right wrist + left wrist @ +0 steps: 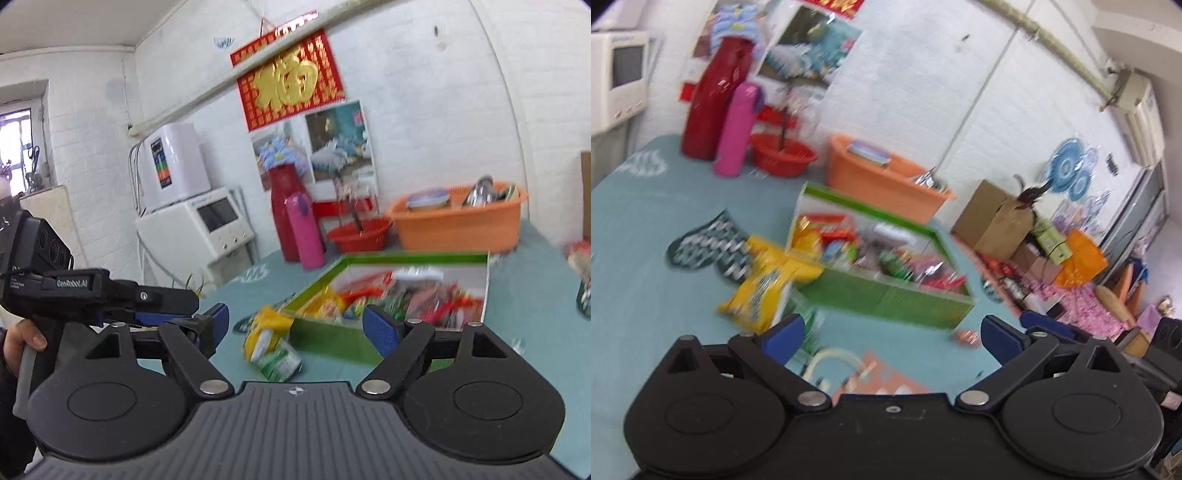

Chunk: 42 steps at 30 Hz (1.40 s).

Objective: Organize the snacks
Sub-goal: 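Grasp the orange snack packet on the table with the left gripper, then carry the orange packet into the box and open the left gripper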

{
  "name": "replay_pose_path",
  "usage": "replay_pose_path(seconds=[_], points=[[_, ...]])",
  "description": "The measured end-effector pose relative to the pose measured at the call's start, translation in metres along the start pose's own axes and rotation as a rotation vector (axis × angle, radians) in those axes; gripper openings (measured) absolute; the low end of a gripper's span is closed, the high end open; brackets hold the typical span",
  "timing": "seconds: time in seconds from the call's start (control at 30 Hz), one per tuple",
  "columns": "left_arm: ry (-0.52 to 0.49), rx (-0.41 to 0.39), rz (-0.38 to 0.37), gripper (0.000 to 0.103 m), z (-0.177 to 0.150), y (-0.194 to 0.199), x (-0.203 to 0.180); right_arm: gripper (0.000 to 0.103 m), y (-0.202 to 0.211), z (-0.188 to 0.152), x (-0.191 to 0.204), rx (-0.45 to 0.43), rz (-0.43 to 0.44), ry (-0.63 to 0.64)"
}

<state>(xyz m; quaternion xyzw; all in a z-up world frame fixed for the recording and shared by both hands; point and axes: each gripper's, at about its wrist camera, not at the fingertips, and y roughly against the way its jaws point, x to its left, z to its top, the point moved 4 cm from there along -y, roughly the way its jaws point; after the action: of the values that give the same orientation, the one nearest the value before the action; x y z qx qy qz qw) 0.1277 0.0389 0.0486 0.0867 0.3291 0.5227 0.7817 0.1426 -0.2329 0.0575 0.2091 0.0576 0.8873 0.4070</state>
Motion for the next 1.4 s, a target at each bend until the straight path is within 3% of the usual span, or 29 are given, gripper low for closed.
replay_pose_path(seconds=[0.27,0.47,0.5,0.57,0.6,0.63,0.7,0.8,0.93,0.97,1.0,1.07,1.4], points=[[0.189,0.072,0.017,0.103,-0.048,-0.006,0.057,0.103,-0.046,-0.081,0.022,0.24,0.1,-0.176],[0.224,0.108,-0.011,0.103,-0.056,-0.013,0.07,0.103,-0.076,-0.101,0.046,0.309,0.162,-0.209],[0.219,0.118,-0.02,0.098,-0.057,-0.016,0.07,0.103,-0.08,-0.102,0.048,0.311,0.166,-0.196],[0.207,0.138,-0.038,0.083,-0.062,-0.02,0.069,0.092,-0.085,-0.104,0.049,0.302,0.166,-0.177],[0.194,0.145,-0.042,0.08,-0.065,-0.022,0.067,0.074,-0.086,-0.102,0.047,0.302,0.151,-0.17],[0.178,0.147,-0.047,0.075,-0.068,-0.023,0.065,0.065,-0.085,-0.102,0.045,0.303,0.139,-0.163],[0.163,0.167,-0.08,0.057,-0.071,-0.027,0.06,0.063,-0.076,-0.1,0.035,0.292,0.126,-0.165],[0.182,0.21,-0.167,0.053,-0.075,-0.038,0.049,0.061,-0.055,-0.098,0.016,0.269,0.09,-0.168],[0.124,0.24,-0.22,0.056,-0.075,-0.056,0.02,0.062,-0.03,-0.099,-0.003,0.234,0.03,-0.181],[0.116,0.242,-0.227,0.064,-0.075,-0.059,0.015,0.063,-0.025,-0.1,-0.007,0.228,0.018,-0.187],[0.111,0.242,-0.231,0.081,-0.074,-0.063,0.01,0.066,-0.023,-0.1,-0.011,0.225,0.011,-0.195],[0.098,0.234,-0.213,0.097,-0.073,-0.068,0.005,0.068,-0.019,-0.101,-0.016,0.222,0.003,-0.208],[0.143,0.231,-0.159,0.095,-0.077,-0.065,0.02,0.073,-0.023,-0.102,-0.02,0.223,0.004,-0.212]])
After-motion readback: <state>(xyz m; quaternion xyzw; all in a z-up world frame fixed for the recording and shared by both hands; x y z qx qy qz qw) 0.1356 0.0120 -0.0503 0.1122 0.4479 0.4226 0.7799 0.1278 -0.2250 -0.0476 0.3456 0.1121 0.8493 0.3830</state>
